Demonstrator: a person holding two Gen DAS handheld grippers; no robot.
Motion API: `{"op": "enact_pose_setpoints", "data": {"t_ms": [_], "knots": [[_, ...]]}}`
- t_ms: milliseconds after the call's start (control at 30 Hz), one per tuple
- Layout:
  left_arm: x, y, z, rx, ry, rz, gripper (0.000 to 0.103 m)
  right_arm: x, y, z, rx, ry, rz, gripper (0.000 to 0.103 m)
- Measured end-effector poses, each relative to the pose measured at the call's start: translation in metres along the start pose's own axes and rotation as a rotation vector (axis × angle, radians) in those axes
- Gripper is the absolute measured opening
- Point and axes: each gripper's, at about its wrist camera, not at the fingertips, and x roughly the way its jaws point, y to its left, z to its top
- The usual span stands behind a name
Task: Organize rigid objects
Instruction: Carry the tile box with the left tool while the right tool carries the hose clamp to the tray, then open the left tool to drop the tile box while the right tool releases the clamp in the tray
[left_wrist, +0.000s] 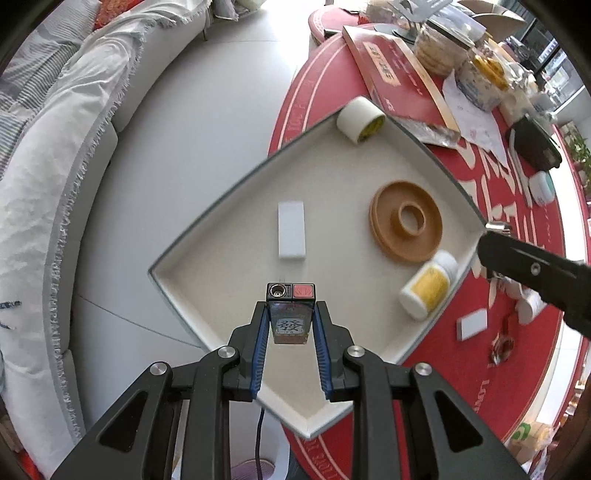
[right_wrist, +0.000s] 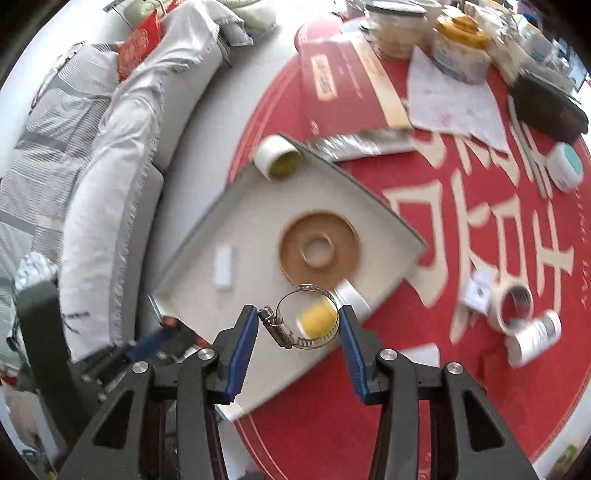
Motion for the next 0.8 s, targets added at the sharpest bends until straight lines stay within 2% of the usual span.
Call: {"op": "enact_pose_setpoints", "data": {"t_ms": [200, 500, 800], "knots": [[0.017, 0.000, 0.009, -0.016, 0.016, 0.010, 0.026, 0.020, 0.014, 0.012, 0.015, 0.033, 0.007, 0.046], [0.038, 0.000, 0.007, -0.029, 0.062, 0.027, 0.026, 0.034, 0.006, 0.011, 0.029, 0.080, -0.006, 0.046], [0.048, -0.003, 0.010, -0.025, 0.078, 0.035, 0.026, 0.044, 0.010, 0.016, 0.021, 0.089, -0.020, 0.047]]}}
